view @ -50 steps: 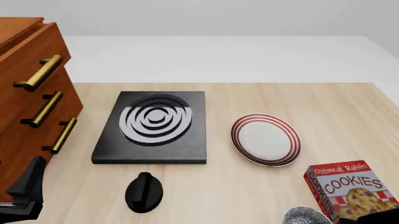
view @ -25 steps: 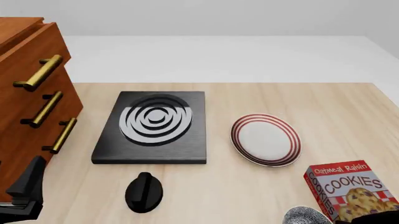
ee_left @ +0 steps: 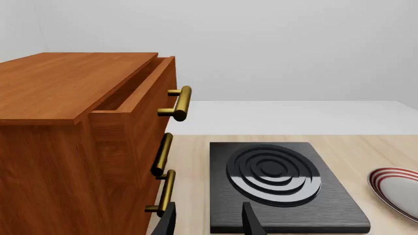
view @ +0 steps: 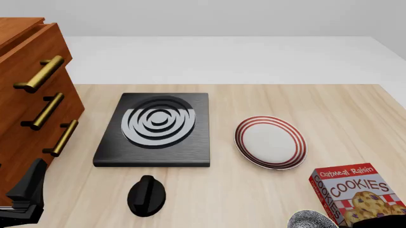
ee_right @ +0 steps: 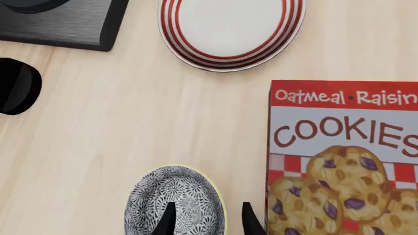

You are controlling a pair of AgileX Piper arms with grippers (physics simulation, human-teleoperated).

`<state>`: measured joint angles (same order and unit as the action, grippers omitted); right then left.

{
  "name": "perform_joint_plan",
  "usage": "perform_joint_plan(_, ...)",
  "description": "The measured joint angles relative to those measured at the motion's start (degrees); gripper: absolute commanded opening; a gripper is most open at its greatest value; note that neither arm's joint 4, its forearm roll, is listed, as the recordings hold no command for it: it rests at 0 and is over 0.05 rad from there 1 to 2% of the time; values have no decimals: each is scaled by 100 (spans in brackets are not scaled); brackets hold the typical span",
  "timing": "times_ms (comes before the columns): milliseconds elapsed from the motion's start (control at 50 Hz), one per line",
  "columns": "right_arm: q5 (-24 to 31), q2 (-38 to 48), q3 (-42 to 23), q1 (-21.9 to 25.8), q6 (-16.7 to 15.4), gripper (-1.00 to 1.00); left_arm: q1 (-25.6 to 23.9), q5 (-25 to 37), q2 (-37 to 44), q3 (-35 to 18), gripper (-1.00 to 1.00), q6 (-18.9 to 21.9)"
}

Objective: Pick the akita bowl on the ramekin and place it on the plate.

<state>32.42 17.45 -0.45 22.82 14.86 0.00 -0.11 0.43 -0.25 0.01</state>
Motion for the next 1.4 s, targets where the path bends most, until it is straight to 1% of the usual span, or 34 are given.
perform_joint_plan(260,-130,127,27,52,11,100,0,0,0,0,100,-1)
perform_joint_plan(280,-132,129,28,57,9,-100,0,0,0,0,100,-1)
perform_joint_plan(600,-63,8,-44,93,20,-100,0,0,0,0,100,-1)
perform_joint_plan(820,121,-169,-70,89,21,-100,0,0,0,0,100,-1)
perform_joint_plan(900,304,-289,-167,77,7,-100,0,0,0,0,100,0)
perform_joint_plan(1080,911,-627,-586,19,-73,-100,0,0,0,0,100,-1)
perform_joint_plan(1280,1527,-860,-1259,-59,-177,-100,0,0,0,0,100,-1)
perform_joint_plan(1400,1754,-860,-1705,-97,-243,-100,0,0,0,0,100,-1)
